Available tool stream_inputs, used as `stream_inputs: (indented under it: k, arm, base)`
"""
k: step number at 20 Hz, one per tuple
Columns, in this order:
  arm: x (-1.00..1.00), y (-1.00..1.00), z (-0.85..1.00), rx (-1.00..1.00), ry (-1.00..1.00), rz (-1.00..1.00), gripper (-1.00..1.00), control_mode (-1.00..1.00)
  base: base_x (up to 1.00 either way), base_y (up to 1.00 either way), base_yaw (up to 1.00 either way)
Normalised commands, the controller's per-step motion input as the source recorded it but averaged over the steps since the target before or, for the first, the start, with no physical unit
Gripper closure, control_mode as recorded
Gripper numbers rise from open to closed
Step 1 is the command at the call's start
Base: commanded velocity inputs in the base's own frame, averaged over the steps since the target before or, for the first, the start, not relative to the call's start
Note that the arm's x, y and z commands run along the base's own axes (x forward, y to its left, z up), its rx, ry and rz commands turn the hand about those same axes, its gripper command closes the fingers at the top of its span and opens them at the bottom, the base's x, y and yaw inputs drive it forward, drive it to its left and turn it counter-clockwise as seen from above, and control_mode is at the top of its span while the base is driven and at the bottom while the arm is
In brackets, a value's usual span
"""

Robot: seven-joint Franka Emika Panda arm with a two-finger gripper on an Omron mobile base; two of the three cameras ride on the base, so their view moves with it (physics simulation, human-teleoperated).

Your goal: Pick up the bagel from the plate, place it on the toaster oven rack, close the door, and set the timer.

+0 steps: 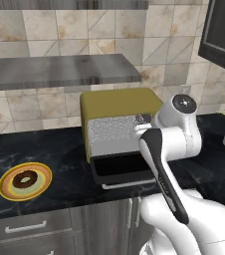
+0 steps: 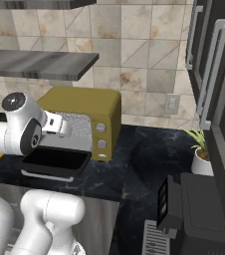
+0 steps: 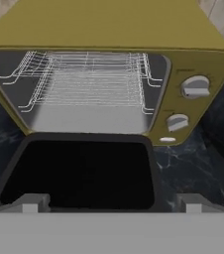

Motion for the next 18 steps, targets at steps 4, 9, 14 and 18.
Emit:
stream_inputs:
  k: [4,9,14,18]
  arm:
    - [0.15,0.12,-0.03,0.01,0.00,-0.10,-1.00,-1.00]
    - [0.06,0.02,0.00,0.01,0.00,-0.06,-1.00,-1.00]
    - [0.08,0.07,-0.07,0.00,0.00,0.00,-1.00,-1.00]
    - [0.18,0.16,-0.12,0.00,0.00,0.02,-1.00,-1.00]
  base:
    - [0.00,0.00,0.00]
    - [0.00,0.00,0.00]
    - [0.00,0.00,0.00]
    - [0.00,0.00,0.00]
